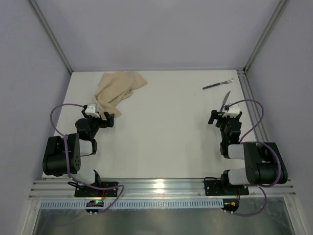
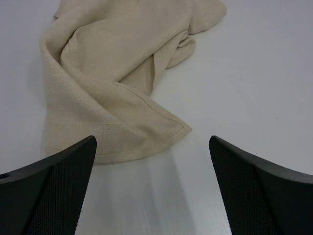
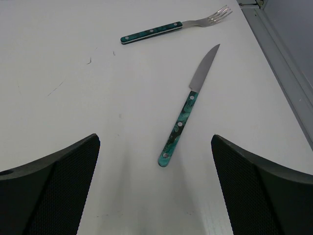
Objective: Fold the napkin into a case and place the utensils inside
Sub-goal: Move the crumpled napkin to the center of the board, then pass from the left arm to the right, then move the crumpled napkin to the center of the board, then pick up the crumpled napkin from the center of the board.
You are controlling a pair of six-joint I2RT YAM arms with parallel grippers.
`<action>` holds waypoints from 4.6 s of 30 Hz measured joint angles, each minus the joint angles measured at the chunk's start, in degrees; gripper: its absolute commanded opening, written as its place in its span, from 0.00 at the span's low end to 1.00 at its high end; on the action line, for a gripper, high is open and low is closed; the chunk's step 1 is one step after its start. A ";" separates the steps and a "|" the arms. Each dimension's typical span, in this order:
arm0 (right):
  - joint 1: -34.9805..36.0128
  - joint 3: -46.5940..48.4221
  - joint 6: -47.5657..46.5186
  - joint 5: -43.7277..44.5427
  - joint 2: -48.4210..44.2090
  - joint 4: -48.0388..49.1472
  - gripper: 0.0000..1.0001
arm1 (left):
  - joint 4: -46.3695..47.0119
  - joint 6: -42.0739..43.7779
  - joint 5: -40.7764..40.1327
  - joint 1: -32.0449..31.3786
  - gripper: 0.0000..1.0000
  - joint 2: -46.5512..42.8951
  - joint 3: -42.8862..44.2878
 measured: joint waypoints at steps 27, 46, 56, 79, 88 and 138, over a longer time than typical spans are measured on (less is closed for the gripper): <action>10.03 30.08 12.22 -6.71 -17.44 -51.17 0.74 | -65.46 13.31 6.86 3.82 0.88 -5.70 44.70; 25.11 32.85 16.44 -6.19 -9.27 -64.08 0.70 | -88.13 18.95 -12.15 -3.45 0.47 21.86 58.01; 32.50 35.93 16.96 -7.19 -3.67 -65.24 0.65 | -91.86 20.04 -4.48 -4.55 0.00 21.00 56.70; 43.01 41.75 32.17 -32.39 24.72 -48.11 0.74 | -98.84 25.70 10.40 -24.37 0.00 0.07 41.90; 43.06 41.75 40.79 -38.97 32.09 -36.63 0.05 | -98.49 25.29 11.19 -24.35 0.05 0.09 41.90; 23.08 47.69 37.97 -22.05 15.23 -60.98 0.04 | -120.08 43.43 -4.66 -40.17 0.85 -3.56 37.57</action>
